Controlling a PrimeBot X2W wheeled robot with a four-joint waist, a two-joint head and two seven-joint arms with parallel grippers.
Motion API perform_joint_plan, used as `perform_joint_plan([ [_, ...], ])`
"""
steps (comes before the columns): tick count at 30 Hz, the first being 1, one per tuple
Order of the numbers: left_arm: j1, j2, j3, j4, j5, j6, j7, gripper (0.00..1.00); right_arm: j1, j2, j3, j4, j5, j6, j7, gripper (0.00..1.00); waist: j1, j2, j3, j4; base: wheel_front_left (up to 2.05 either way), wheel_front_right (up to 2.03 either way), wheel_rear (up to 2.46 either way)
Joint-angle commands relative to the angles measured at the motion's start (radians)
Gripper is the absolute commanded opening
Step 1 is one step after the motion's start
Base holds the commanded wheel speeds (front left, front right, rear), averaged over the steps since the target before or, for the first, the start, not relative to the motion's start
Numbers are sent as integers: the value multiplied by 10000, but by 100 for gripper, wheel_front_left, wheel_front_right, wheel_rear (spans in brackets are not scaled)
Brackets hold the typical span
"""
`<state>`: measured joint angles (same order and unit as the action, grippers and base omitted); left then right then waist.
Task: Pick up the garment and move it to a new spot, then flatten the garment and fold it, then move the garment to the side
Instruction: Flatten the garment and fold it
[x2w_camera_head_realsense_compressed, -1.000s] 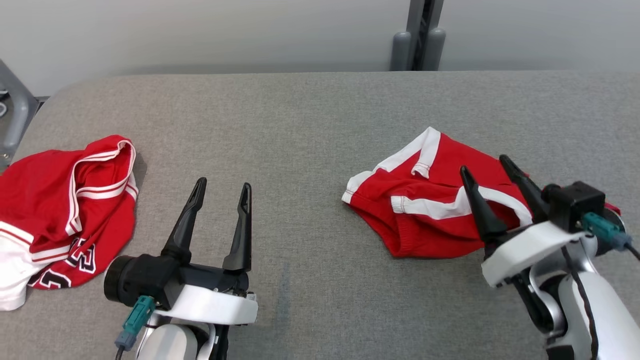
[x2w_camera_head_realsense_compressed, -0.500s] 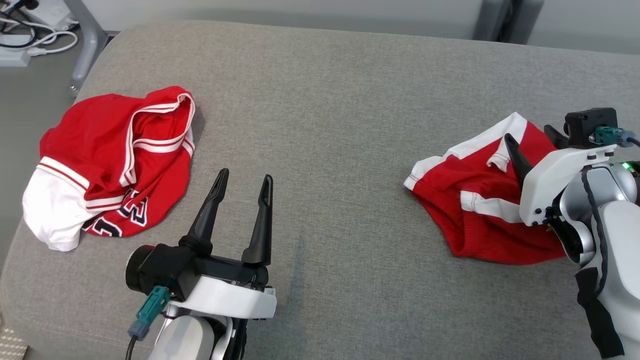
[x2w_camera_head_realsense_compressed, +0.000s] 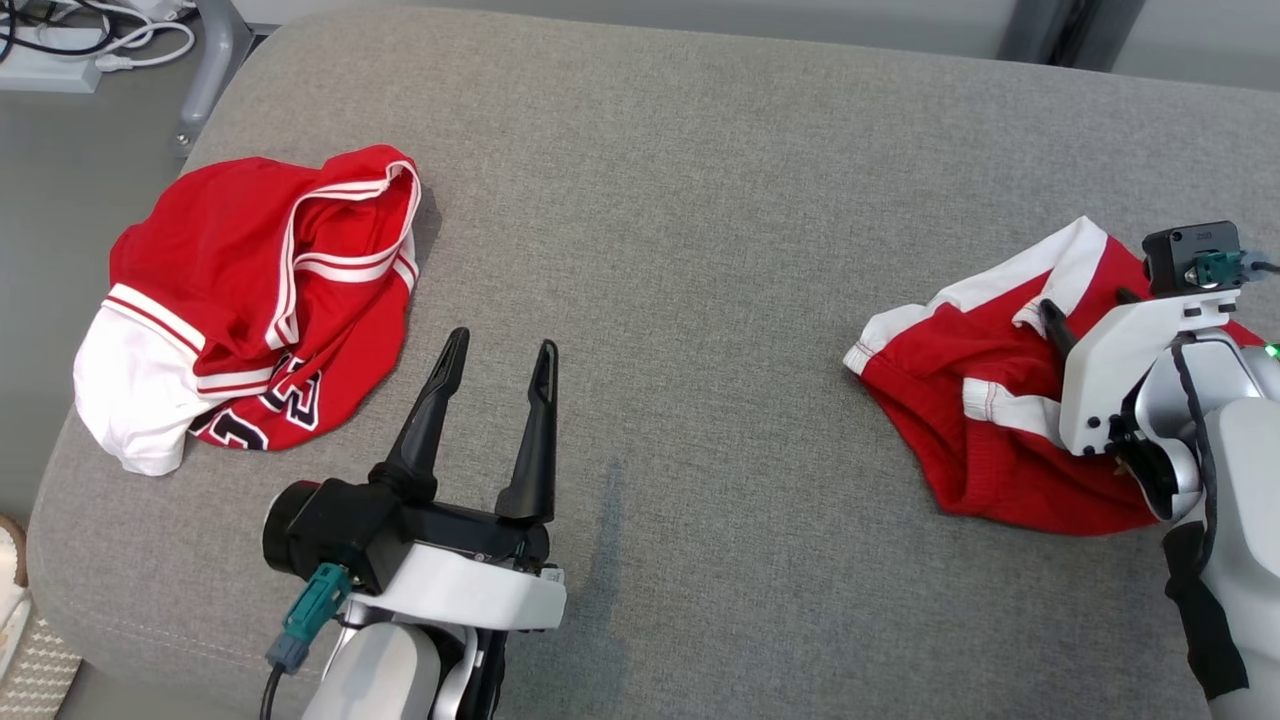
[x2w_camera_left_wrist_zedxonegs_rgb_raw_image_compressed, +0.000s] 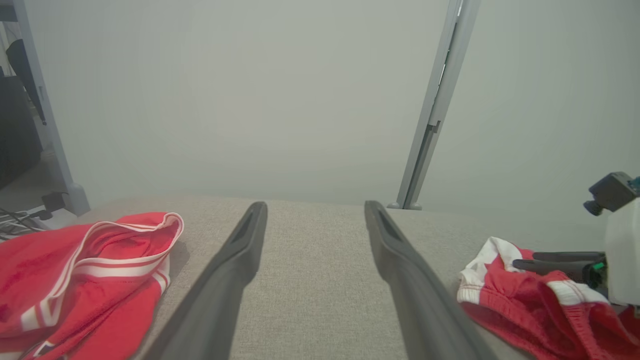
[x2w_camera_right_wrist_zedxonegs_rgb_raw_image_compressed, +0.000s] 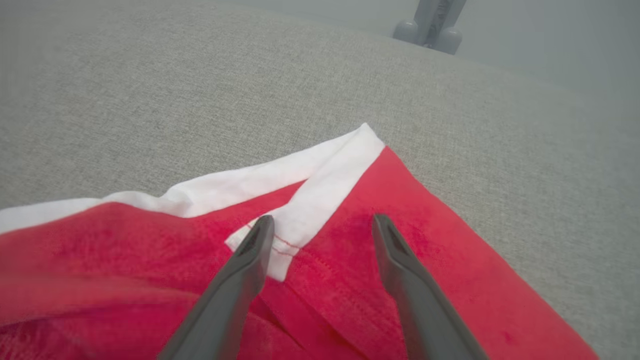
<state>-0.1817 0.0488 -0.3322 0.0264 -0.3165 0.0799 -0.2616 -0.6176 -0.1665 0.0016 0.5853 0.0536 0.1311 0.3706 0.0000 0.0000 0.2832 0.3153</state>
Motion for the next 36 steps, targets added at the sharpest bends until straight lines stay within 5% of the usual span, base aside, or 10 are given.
perform_joint_plan([
  [1, -170, 31, -6, -32, -51, 8, -43, 100, -130, -25, -87, 115, -11, -6, 123, 41, 0, 0, 50, 23, 0, 0, 0],
  [4, -247, 31, -23, -21, -93, 18, -43, 100, -259, -47, -68, 295, -14, -6, 281, 0, 0, 0, 116, 52, 0, 0, 0],
  [15, -264, 31, 25, 62, -111, 74, -43, 100, -757, -52, 369, 164, 367, -6, -617, 0, 0, 0, -26, 49, 0, 0, 0],
  [23, -122, 31, 118, 78, 2, 36, -43, 100, -1556, 331, 839, -230, 1792, -5, -1701, 0, 0, 0, -396, -40, 0, 0, 0],
  [36, -10, 30, 208, 31, 136, -67, -42, 100, -2775, -309, -1627, 992, 3328, -5, -2184, 0, 0, 0, -446, -42, 0, 0, 0],
])
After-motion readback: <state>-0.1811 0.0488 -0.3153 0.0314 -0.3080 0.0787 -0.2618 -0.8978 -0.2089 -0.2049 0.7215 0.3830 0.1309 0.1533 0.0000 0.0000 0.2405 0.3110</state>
